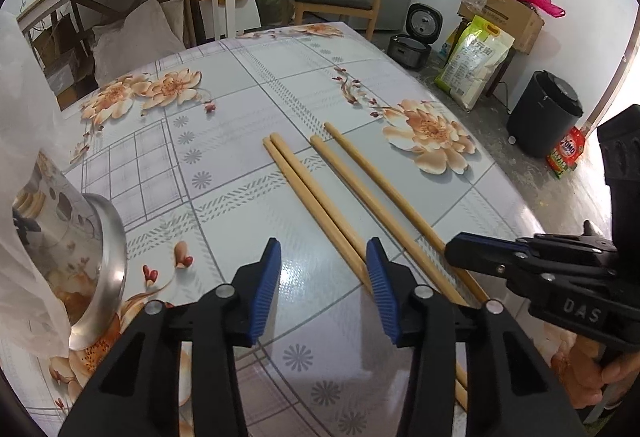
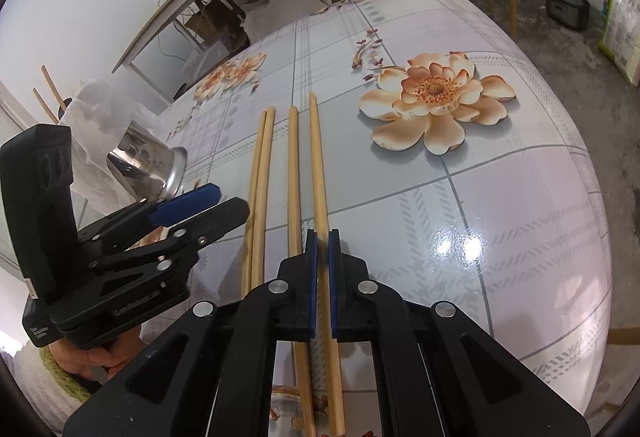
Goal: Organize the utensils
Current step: 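Move both grippers back down to the loose wooden chopsticks on the table, then grasp one wooden chopstick with the left gripper while the right grasps another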
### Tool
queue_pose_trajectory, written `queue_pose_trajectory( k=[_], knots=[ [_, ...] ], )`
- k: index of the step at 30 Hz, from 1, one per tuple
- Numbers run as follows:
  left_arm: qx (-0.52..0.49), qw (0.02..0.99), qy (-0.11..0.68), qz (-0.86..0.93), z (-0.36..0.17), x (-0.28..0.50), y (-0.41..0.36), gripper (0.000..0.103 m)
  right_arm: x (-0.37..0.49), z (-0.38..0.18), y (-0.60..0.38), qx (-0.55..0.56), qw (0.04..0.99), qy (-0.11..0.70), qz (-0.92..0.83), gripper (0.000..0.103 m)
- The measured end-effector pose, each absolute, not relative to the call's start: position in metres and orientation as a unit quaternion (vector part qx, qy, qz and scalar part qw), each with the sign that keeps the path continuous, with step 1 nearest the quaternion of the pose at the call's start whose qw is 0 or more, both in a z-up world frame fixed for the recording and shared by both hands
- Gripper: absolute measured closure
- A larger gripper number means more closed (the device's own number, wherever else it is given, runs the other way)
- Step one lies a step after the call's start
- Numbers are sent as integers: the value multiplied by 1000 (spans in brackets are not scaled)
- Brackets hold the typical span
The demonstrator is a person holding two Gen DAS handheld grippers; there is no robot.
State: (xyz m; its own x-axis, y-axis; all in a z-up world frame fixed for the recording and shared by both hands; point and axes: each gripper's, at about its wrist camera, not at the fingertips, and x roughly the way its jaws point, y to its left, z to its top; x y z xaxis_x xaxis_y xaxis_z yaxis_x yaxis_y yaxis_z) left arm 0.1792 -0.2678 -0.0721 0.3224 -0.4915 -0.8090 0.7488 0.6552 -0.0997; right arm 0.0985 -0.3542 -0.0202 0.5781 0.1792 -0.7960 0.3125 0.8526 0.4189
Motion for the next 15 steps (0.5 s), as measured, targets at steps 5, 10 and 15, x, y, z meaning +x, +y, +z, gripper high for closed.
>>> queue_pose_trajectory(
  k=[5,10,15],
  knots=[
    [151,803,434,-379,-75,179,-273,64,97,-20,-355,270,847,456,-37,99],
    [152,808,433,-370,-74,179,-277,65,97,-21,-355,270,847,456,-38,99],
    [156,815,434,-352,-75,181,-275,79,98,-21,-355,270,847,456,-38,99]
  ],
)
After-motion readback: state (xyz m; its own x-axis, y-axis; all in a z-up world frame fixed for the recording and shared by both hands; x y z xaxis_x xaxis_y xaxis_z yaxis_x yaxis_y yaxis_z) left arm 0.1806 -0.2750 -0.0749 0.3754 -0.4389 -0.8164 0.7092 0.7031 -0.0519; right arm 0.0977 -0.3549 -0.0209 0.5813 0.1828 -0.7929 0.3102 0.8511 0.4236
